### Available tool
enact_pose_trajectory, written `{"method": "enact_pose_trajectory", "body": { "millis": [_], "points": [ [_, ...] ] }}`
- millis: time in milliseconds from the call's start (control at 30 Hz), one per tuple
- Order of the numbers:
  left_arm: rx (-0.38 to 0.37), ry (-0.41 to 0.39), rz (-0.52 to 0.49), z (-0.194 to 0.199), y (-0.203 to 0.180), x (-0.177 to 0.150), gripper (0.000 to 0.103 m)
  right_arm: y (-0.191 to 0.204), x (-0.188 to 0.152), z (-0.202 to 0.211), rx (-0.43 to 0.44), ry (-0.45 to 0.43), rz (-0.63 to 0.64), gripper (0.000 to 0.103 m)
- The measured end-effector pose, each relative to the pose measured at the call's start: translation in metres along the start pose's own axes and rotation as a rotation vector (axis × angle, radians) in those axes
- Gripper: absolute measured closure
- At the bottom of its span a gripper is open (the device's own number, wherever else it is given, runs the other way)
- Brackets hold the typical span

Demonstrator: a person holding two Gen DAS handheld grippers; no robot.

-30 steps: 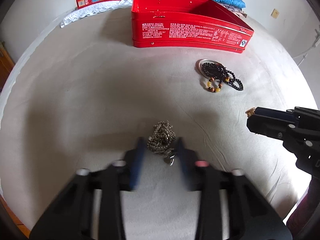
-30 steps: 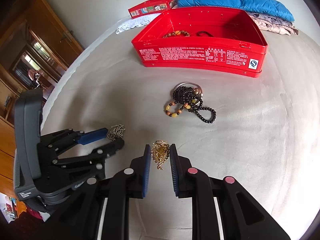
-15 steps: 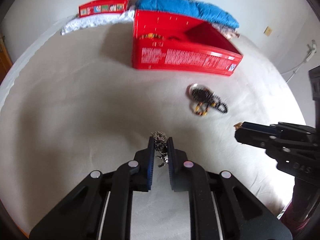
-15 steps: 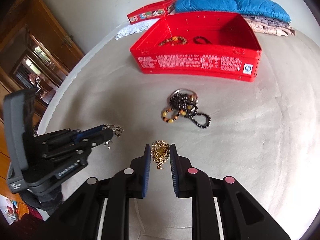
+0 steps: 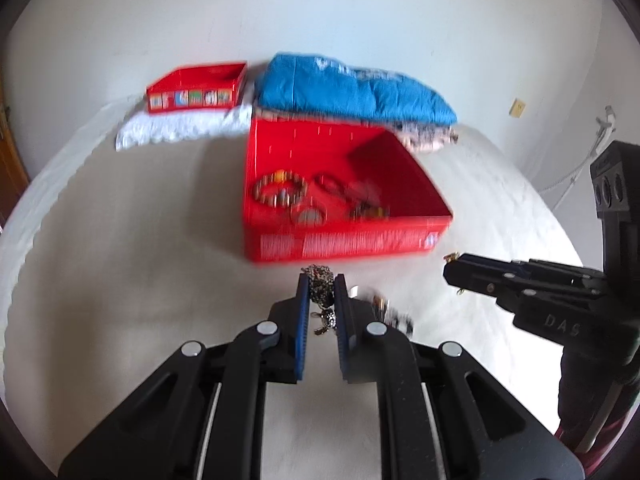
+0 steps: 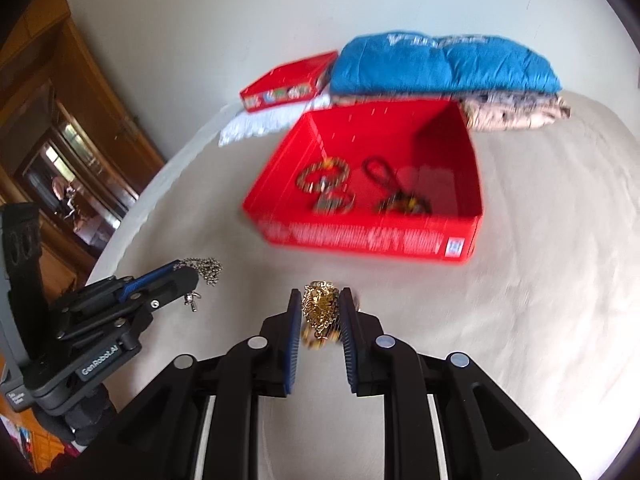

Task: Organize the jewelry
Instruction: 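Carry chain and pendant into the red tin box and open both tools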

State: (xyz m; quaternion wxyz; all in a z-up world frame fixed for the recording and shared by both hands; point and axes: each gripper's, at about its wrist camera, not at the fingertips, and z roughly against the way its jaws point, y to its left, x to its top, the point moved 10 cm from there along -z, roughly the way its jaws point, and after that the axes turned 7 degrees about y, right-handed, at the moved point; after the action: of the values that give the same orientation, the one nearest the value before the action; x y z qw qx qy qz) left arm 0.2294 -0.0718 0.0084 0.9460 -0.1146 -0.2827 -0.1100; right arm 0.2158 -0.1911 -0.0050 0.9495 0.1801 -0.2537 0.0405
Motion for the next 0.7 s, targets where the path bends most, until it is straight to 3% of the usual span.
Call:
{"method": "enact_pose_trajectory", "body": {
  "millis": [133,300,700],
  "points": [
    [-0.007,-0.035,0.006,-0.011,-0.006,0.040,0.093,-0.007,0.031,-0.006,-0.012,-0.018,-0.021,0.084],
    [-0.016,-0.009,0.012,-0.047,-0.012,0.070,0.093,-0.023,0.057,-0.032,-0.037,-0.004,-0.051,0.084],
    [-0.005,0.099,0.042,-0.131,0.007,0.092,0.093,-0.065,0.085,-0.089,-0.048,0.048,-0.110,0.084]
  ]
}}
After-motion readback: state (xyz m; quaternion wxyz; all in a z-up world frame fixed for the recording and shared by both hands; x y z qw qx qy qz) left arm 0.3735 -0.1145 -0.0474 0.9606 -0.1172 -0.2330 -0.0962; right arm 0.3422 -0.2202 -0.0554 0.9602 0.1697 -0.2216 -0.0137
